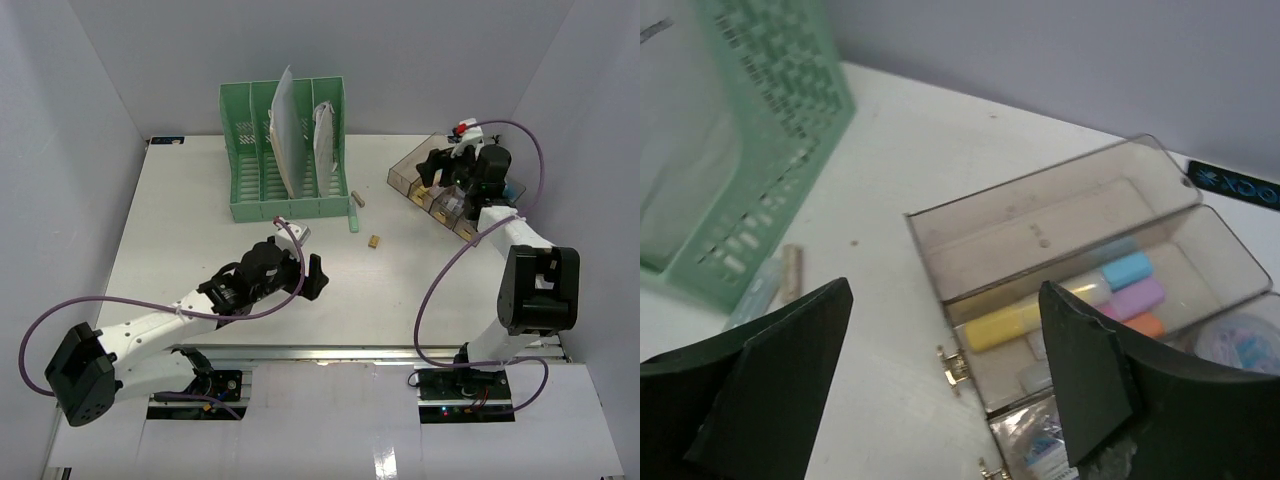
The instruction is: Organize the desk
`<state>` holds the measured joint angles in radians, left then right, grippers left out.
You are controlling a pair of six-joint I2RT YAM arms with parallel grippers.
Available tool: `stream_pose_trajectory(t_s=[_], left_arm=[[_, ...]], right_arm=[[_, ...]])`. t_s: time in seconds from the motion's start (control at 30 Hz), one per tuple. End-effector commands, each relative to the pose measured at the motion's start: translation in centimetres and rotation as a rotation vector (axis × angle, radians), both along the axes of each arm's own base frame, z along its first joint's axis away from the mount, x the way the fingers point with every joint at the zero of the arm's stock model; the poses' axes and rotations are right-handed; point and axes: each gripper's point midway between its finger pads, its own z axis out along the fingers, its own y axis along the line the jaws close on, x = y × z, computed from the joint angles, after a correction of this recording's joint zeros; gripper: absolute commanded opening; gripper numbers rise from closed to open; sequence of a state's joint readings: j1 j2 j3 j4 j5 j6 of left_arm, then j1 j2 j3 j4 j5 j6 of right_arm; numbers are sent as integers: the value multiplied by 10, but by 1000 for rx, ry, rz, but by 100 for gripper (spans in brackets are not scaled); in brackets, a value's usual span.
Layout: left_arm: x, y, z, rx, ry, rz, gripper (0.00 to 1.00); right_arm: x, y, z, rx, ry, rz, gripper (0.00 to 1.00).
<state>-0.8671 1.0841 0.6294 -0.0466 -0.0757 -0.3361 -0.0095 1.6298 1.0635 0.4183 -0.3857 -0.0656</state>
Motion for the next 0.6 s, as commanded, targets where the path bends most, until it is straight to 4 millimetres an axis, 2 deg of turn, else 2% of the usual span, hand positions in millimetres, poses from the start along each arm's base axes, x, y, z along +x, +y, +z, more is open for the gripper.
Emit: stream_pose_trajectory(t_s=[0.0,0.03,0.1,0.13,0.27,0.37,0.57], left_arm=[[3,17,31,1,-63,51,98],[2,20,30,3,-65,55,98],[-1,25,30,-2,-63,67,98],[-3,26,32,-15,-67,69,98],[-10,32,27,-48,-44,84,98],[-15,36,18,-69,-22,98,98],[-18,40,13,-94,-20,114,98]], right_arm=[[-41,89,-32,-134,135,317,84],[-47,109,-34,-149,146,353,85],[-52,128,-64,-184,242,339,85],[-56,144,-72,-194,267,353,85],[-48,168,-101,-200,365,294,85],[-34,172,-115,-230,385,211,85],[-33,186,-143,-271,431,194,85]])
